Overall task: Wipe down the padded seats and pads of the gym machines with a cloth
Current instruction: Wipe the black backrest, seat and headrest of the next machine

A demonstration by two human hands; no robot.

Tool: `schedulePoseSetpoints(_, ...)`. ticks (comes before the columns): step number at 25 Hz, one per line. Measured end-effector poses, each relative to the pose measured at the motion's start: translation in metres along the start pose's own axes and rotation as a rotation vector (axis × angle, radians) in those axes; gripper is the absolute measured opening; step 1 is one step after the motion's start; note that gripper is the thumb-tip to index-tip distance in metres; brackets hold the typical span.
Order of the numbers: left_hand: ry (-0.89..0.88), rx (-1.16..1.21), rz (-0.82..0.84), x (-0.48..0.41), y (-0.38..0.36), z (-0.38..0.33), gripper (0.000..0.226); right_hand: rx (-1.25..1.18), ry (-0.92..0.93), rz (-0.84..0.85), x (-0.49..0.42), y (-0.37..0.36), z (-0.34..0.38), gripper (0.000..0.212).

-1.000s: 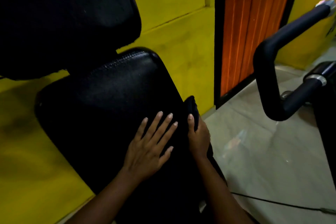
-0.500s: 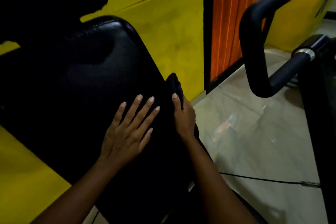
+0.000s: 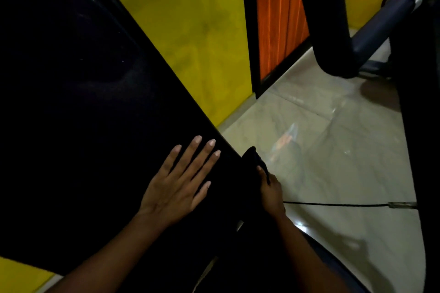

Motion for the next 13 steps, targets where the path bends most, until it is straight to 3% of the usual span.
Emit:
schedulePoseSetpoints(7,0.019,-0.021,-0.014,0.001,0.002,-0.001,0.059,-0.054,0.388,0.162,0.000,-0.013,0.109,0.035)
schedulePoseSetpoints(10,0.074,0.098,0.020,0.000,0.001,-0.018,0.059,-0.059,0.247,0.161,-0.006,-0.012,0.075,0.034)
schedulePoseSetpoints(13,0.004,0.091,0.029,0.003,-0.010,-0.045,0.059,-0.144,0.026,0.232,-0.020,-0.007,0.009,0.036)
Point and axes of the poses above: each hand's wrist, its own x-axis away from the middle knuckle, its own y-axis out of the back of the hand, z = x × y, the point moved 7 cm from there along -x, towards the middle knuckle, and after that the axes turned 9 degrees about y, right-handed, at the moved point
